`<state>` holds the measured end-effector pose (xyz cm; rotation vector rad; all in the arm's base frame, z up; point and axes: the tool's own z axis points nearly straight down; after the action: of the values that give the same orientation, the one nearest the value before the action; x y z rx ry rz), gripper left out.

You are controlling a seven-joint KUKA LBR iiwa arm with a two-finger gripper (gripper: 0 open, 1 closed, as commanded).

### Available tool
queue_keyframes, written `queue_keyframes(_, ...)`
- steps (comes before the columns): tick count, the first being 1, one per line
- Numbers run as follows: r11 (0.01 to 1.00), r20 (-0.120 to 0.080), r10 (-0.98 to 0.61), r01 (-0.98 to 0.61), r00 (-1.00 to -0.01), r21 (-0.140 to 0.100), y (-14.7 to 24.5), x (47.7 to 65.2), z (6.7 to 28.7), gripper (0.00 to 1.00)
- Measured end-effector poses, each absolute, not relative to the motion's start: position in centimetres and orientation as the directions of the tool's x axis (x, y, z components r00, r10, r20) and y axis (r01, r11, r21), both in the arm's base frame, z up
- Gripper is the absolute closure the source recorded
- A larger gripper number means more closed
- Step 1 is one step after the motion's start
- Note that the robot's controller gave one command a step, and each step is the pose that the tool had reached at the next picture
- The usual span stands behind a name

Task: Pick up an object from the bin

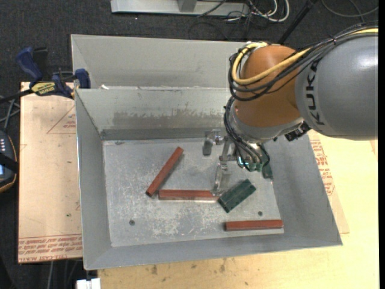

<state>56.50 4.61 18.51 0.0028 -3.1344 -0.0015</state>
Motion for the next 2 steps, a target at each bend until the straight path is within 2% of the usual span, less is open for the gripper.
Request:
queue_keyframes(1,1.000,-0.001,-0.001,-0.001,-1.000,0.001,4.6,56.7,19.0,0.00)
queue_keyframes(2,0.998,-0.006,-0.069,-0.069,-0.998,0.001,3.7,55.0,14.8,0.00)
